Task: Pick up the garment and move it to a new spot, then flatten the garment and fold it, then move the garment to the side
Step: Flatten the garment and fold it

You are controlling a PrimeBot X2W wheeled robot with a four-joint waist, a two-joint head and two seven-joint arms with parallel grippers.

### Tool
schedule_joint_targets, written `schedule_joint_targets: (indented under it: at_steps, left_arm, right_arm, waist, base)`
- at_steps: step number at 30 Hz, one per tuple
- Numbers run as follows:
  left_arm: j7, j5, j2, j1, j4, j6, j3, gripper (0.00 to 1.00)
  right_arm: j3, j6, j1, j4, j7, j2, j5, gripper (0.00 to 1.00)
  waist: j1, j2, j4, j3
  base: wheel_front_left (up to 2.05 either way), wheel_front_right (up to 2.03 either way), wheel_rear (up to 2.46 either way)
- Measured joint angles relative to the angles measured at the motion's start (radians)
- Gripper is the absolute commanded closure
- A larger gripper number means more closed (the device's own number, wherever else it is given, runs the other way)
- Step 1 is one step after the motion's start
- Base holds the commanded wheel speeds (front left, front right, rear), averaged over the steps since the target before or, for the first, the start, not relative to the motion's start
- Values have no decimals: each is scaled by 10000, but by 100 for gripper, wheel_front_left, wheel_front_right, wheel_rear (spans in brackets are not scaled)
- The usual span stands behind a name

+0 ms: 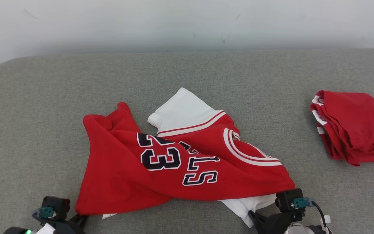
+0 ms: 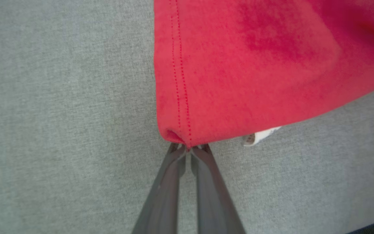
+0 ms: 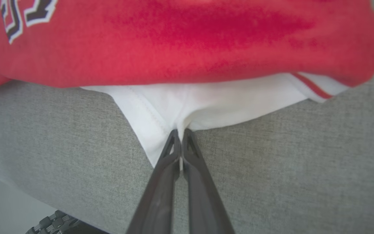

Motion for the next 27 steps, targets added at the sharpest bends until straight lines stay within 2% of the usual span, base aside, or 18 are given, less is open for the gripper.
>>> schedule_joint_targets:
  at_steps: [15, 23, 27]
  left_arm:
    - [-497, -35, 13, -17, 128, -86, 82, 100]
    - [-1455, -46, 2, -202, -1501, 31, 426, 100]
    - [-1705, 161, -2, -209, -2282, 257, 401, 100]
  right_arm:
    - [-775, -96, 111, -449, -146, -169, 134, 100]
    - [-1718, 6, -194, -1975, -1001, -86, 882, 100]
    - [-1835, 104, -292, -2451, -1133, -113, 1028, 100]
  waist:
    - [0, 0, 5, -73]
    - [0, 0, 61, -248]
    - [0, 0, 119, -437]
  base:
    - [0, 0, 0]
    - [0, 0, 0]
    - [0, 0, 0]
